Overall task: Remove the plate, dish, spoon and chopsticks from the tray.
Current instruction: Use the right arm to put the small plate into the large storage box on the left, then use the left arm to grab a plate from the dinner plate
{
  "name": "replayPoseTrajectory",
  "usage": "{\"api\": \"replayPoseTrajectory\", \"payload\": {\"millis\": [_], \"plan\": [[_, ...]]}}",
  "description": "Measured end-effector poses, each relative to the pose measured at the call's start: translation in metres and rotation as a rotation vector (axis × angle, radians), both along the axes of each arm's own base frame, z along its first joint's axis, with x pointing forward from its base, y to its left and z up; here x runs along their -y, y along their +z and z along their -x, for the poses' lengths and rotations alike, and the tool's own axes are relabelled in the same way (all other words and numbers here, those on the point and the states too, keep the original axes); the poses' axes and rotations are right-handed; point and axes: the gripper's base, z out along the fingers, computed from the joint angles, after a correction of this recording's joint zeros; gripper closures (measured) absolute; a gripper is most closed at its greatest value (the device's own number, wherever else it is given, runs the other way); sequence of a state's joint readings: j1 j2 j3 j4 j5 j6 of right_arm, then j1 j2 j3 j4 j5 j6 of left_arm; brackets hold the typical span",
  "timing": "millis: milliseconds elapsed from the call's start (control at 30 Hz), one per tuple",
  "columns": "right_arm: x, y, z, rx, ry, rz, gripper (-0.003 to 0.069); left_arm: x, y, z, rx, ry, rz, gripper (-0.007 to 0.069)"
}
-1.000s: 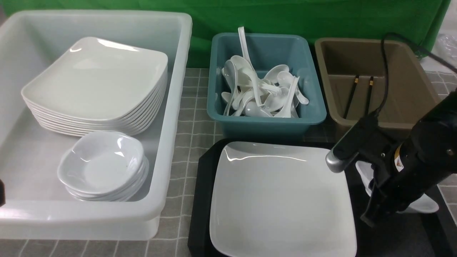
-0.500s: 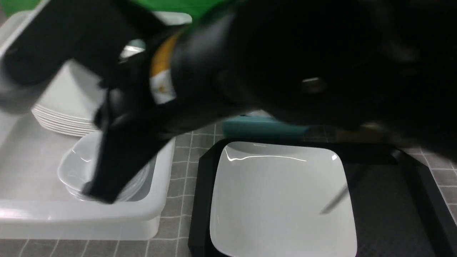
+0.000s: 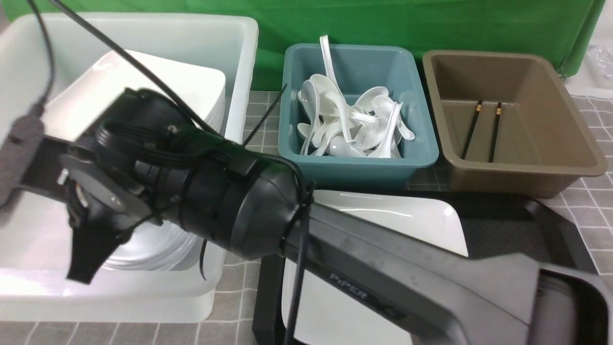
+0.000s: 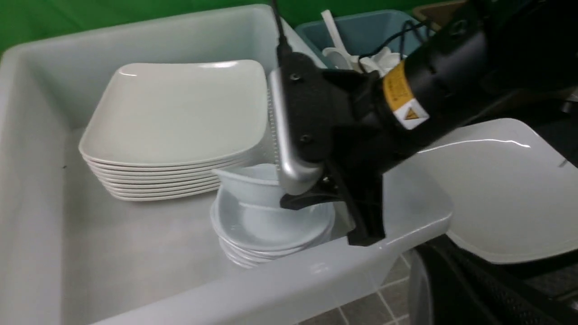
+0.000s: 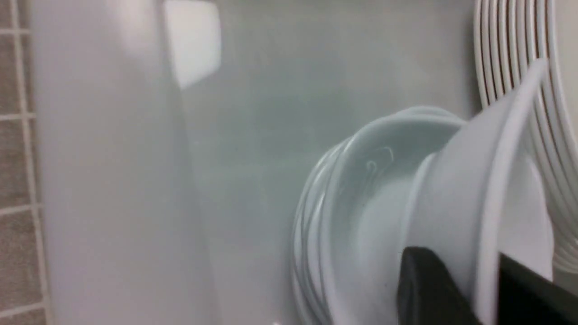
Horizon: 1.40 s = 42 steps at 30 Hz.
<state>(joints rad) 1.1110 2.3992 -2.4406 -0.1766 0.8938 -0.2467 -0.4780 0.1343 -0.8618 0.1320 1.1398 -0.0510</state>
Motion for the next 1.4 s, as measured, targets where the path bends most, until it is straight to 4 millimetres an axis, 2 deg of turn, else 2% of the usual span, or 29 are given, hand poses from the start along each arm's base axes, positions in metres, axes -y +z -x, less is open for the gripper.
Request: {"api": "replayPoseTrajectory", "payload": {"millis": [167,233,300,333,400,467,500,533,567,633,667,700,767,800,833,900,967,1067,1100,1233,1300,1400], "plan": [[0.0,0.003,0.005,-0.029,-0.026,-0.003,0.027,0.001,0.0,0.001,0.004,-0.023,-0.014,0.0615],[0.005,0.007,0.008,-0.046,-0.034,0.026,0.0232,0.002,0.0,0.001,0.004,-0.025,-0.012,0.0615],[0.017,0.021,0.014,-0.069,-0.055,0.09,0.0223,0.003,0.0,0.001,0.001,-0.034,-0.004,0.0615],[0.021,0.026,0.015,-0.069,-0.06,0.101,0.0228,0.003,0.0,0.001,0.002,-0.036,-0.001,0.0615],[0.037,0.049,0.018,-0.058,-0.087,0.124,0.0272,0.006,0.002,-0.001,0.008,-0.051,0.014,0.0615],[0.052,0.081,0.02,-0.027,-0.109,0.072,0.0339,0.012,0.006,-0.009,-0.002,-0.065,0.022,0.0615],[0.058,0.09,0.021,-0.019,-0.116,0.055,0.0375,0.015,0.007,-0.014,-0.01,-0.073,0.018,0.0615],[0.072,0.11,0.023,-0.012,-0.136,0.024,0.0442,0.021,0.009,-0.023,-0.026,-0.094,-0.007,0.0615],[0.082,0.122,0.025,-0.009,-0.151,0.0,0.0477,0.026,0.009,-0.03,-0.047,-0.107,-0.027,0.0615],[0.112,0.145,0.029,-0.021,-0.206,-0.031,0.0545,0.04,0.008,-0.048,-0.111,-0.172,-0.096,0.0615],[0.126,0.147,0.03,-0.034,-0.231,-0.022,0.0561,0.047,0.007,-0.056,-0.132,-0.215,-0.13,0.0615],[0.15,0.159,0.034,-0.043,-0.275,-0.038,0.0575,0.056,0.005,-0.068,-0.169,-0.263,-0.172,0.0615],[0.175,0.158,0.038,-0.069,-0.329,-0.021,0.0582,0.068,0.002,-0.082,-0.194,-0.336,-0.226,0.0615],[0.205,0.165,0.048,-0.082,-0.386,-0.035,0.0587,0.079,-0.002,-0.096,-0.212,-0.401,-0.277,0.0615],[0.231,0.164,0.058,-0.097,-0.432,-0.032,0.0589,0.09,-0.007,-0.109,-0.232,-0.467,-0.318,0.0615],[0.259,0.154,0.072,-0.117,-0.489,-0.014,0.0589,0.104,-0.014,-0.125,-0.256,-0.541,-0.354,0.0615],[0.3,0.142,0.1,-0.152,-0.558,-0.031,0.0589,0.131,-0.031,-0.148,-0.284,-0.677,-0.443,0.0615],[0.335,0.114,0.125,-0.208,-0.644,-0.052,0.0589,0.163,-0.059,-0.168,-0.321,-0.805,-0.601,0.0615],[0.345,0.111,0.132,-0.213,-0.657,-0.079,0.0589,0.171,-0.065,-0.17,-0.315,-0.84,-0.641,0.0615],[0.387,0.084,0.161,-0.255,-0.748,-0.169,0.0592,0.214,-0.111,-0.178,-0.358,-0.968,-0.87,0.0614],[0.403,0.075,0.173,-0.267,-0.774,-0.217,0.0592,0.229,-0.132,-0.183,-0.365,-1.013,-1.0,0.0608],[0.417,0.07,0.183,-0.269,-0.777,-0.266,0.0592,0.241,-0.15,-0.191,-0.374,-1.042,-1.108,0.0575]]}}
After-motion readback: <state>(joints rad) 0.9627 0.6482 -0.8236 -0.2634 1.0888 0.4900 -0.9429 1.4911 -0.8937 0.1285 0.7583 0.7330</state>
